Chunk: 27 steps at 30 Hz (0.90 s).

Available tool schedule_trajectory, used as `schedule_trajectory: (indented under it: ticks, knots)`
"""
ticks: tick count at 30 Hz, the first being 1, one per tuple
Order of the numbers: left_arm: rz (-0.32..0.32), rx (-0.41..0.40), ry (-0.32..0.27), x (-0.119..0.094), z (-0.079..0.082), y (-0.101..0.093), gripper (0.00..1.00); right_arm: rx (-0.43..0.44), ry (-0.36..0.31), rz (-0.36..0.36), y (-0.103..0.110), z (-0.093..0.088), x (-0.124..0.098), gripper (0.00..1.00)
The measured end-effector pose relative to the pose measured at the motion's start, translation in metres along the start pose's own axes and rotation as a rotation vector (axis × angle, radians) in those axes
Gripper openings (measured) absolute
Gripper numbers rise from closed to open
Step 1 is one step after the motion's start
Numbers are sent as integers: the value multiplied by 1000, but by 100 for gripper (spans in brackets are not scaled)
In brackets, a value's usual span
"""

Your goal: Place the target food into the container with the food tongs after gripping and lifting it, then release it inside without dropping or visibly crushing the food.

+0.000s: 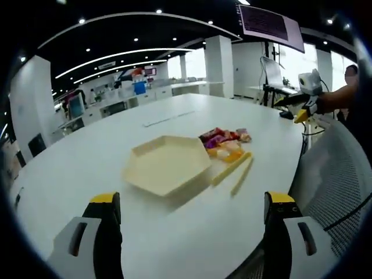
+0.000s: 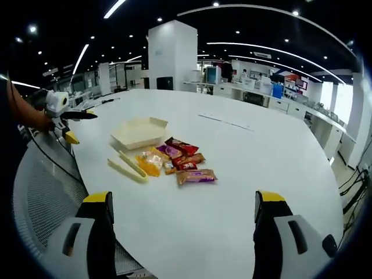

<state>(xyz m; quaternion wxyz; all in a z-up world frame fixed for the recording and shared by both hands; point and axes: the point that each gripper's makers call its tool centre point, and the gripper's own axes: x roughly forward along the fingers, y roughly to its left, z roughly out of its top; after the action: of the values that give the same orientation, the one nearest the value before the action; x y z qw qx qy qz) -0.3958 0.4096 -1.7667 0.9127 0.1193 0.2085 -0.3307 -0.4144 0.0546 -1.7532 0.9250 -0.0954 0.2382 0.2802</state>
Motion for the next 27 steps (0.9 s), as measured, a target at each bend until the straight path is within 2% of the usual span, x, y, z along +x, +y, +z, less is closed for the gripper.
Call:
schedule_trajectory:
  ticks: [7, 13, 19, 20, 23, 27]
  knots:
    - [-12, -13, 7, 0, -2, -2, 99, 1, -8, -8, -3, 1, -1, 100]
    - [-35, -5, 16, 1, -3, -9, 99, 5, -9, 4, 2, 0, 1, 100]
    - [-82, 13, 21, 3, -1, -16, 99, -1, -25, 10, 3, 5, 1, 100]
    - [-86, 40, -7, 2, 5, -18, 99, -8, -22, 7, 2, 6, 1, 100]
    - [-101, 61, 19, 3, 2, -22, 99, -34, -37, 13, 3, 13, 1, 100]
    - [-142, 112, 32, 5, 5, -29, 98, -85, -18, 51, 10, 10, 4, 100]
